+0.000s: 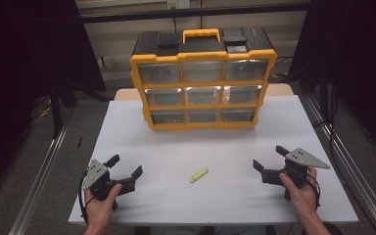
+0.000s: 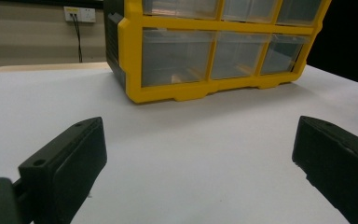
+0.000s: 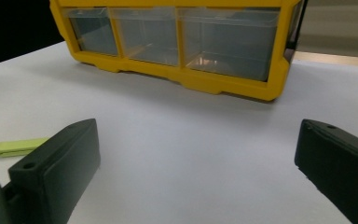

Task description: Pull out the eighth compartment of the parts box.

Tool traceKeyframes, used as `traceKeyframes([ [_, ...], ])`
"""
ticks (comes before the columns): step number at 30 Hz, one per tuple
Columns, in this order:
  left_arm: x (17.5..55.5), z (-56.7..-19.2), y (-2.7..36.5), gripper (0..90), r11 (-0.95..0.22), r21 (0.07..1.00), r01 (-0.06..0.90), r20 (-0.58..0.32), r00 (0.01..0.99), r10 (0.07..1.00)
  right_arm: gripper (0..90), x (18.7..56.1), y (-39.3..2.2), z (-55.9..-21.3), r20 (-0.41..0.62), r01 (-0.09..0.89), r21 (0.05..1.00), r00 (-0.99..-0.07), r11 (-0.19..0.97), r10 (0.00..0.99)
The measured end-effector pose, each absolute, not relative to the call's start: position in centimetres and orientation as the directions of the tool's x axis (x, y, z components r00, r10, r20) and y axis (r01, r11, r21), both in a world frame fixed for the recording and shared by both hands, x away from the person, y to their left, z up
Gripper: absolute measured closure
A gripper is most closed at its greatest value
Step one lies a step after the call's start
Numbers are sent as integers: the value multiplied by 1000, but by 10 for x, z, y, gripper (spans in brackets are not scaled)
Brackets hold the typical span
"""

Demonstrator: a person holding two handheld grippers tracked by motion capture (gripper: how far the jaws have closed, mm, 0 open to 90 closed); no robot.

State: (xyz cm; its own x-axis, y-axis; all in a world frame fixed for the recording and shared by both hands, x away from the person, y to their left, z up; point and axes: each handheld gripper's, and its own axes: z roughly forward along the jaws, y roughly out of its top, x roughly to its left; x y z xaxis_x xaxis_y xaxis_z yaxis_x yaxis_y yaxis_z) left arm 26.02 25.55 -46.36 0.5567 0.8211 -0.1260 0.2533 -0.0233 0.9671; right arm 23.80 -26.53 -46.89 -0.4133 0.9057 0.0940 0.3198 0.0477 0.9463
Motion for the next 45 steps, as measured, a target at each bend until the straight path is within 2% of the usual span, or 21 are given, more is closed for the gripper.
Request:
traceKeyframes([
  [12, 258, -463, 250, 37, -19, 964, 265, -133, 544, 829, 0, 239, -262, -470, 94, 315, 948, -415, 46, 905],
  [20, 257, -463, 250, 39, -47, 959, 280, -120, 548, 828, 1, 241, -254, -473, 63, 286, 956, -419, 66, 906],
  [23, 256, -463, 251, 39, -40, 958, 284, -129, 551, 824, 3, 241, -251, -473, 22, 265, 959, -426, 101, 905],
  [29, 254, -462, 252, 39, -37, 960, 277, -127, 550, 826, 5, 241, -246, -471, 30, 270, 958, -434, 98, 900],
  [45, 255, -462, 249, 41, -34, 959, 281, -132, 551, 824, 0, 255, -217, -461, 13, 246, 960, -511, 131, 859],
])
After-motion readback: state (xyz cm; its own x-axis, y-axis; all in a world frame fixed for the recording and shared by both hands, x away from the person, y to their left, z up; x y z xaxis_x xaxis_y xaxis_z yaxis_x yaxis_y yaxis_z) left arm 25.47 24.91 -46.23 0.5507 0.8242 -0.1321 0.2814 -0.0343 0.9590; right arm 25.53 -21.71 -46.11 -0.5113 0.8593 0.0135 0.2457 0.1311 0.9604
